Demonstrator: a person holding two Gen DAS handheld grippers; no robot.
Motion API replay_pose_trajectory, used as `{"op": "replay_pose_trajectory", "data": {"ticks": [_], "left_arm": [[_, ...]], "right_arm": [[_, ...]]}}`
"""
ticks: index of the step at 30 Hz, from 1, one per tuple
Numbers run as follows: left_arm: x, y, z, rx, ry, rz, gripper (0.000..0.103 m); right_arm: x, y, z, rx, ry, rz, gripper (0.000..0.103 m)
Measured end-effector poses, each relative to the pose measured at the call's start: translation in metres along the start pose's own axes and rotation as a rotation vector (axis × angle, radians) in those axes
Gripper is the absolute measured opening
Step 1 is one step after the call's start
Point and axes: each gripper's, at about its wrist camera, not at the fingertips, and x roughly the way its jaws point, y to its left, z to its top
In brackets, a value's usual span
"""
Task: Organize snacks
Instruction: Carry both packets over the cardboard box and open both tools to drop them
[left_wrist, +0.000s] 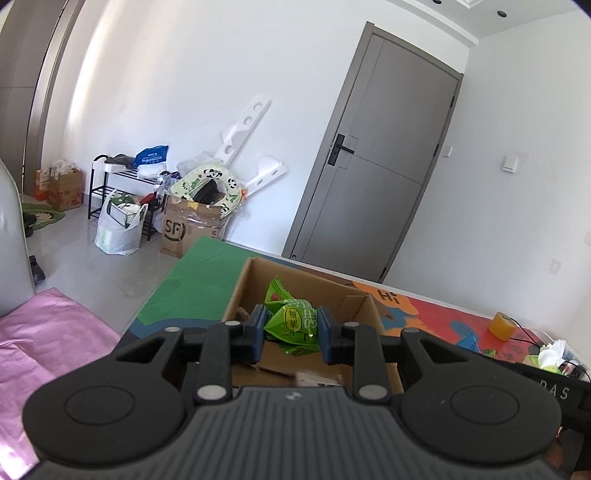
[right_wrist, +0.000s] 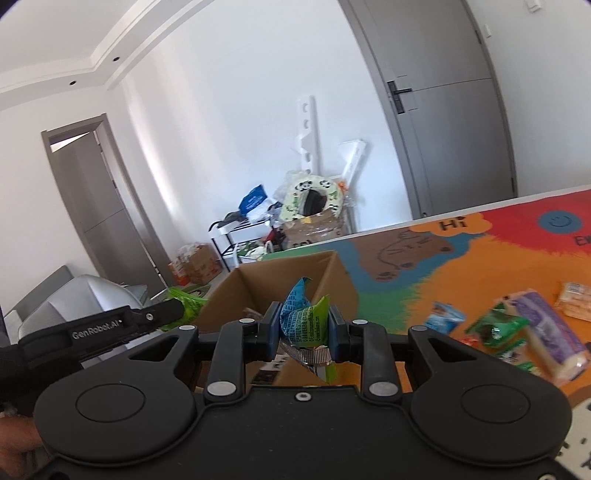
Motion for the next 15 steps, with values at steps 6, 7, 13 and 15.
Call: {"op": "replay_pose_trajectory", "data": {"ticks": [6, 7, 13, 15], "left_arm": [[0.005, 0.010, 0.004, -0.026, 0.029, -0.015, 0.033], [0.004, 0.013, 0.005, -0.028, 0.033, -0.020, 0.042], [-0.005, 0.025, 0.009, -0.048, -0.003, 0.002, 0.074], [-0.005, 0.029, 0.010, -0.054, 0.005, 0.016, 0.074]], "right_arm": [[0.011, 0.015, 0.005, -0.016, 0.004, 0.022, 0.026], [0.013, 0.016, 0.006, -0.017, 0.005, 0.023, 0.026], [0.027, 0.026, 0.009, -0.027, 0.010, 0.031, 0.026], [0.033, 0.030, 0.009, -0.029, 0.012, 0.035, 0.026]]}}
